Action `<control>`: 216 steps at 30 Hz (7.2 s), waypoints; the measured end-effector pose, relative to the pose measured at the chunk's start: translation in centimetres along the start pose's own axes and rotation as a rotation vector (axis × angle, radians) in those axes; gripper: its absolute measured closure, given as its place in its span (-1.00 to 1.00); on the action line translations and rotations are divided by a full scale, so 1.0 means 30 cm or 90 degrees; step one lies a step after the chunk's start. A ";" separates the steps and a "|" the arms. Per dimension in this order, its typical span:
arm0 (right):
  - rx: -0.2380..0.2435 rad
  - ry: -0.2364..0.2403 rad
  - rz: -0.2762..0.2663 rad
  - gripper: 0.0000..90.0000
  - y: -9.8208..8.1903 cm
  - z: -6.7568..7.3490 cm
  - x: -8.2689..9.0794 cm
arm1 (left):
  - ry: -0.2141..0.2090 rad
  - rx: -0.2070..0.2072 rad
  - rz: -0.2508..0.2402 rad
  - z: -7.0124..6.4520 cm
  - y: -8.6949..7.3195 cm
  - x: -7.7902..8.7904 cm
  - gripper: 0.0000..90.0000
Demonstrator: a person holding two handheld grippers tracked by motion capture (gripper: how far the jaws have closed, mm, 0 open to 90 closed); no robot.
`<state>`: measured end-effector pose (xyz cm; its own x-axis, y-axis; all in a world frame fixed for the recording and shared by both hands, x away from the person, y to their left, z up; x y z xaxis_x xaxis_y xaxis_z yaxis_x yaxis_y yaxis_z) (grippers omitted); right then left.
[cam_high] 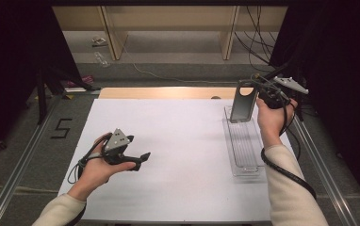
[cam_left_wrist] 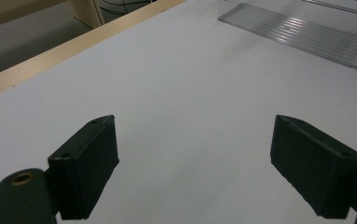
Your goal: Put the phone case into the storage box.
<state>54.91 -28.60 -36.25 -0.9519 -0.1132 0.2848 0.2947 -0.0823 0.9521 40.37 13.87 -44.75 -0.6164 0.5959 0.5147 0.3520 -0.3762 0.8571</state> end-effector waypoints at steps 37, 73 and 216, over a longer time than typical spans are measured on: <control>-0.001 -0.011 0.021 0.95 -0.012 -0.005 -0.043 | -0.001 0.002 -0.002 0.001 0.002 0.001 -0.67; 0.004 -0.016 0.040 0.94 -0.019 -0.001 -0.088 | 0.000 0.003 -0.002 0.003 0.001 0.000 -0.67; 0.084 0.014 0.110 -0.60 -0.136 -0.011 -0.104 | 0.002 0.004 0.002 0.005 -0.004 -0.005 -0.67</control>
<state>56.70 -28.25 -41.05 -0.8854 -0.1363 0.4443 0.4388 0.0698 0.8959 40.52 13.94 -44.92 -0.6175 0.5926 0.5172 0.3578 -0.3739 0.8557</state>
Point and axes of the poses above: each handheld gripper's, and its own axes: x roughly backward along the jaws, y roughly out of its top, z roughly to its left, the point moved 6 cm from there along -x, roughly forward along the jaws, and after that the axes turned 1 degree about -y, right-handed, at the moved point
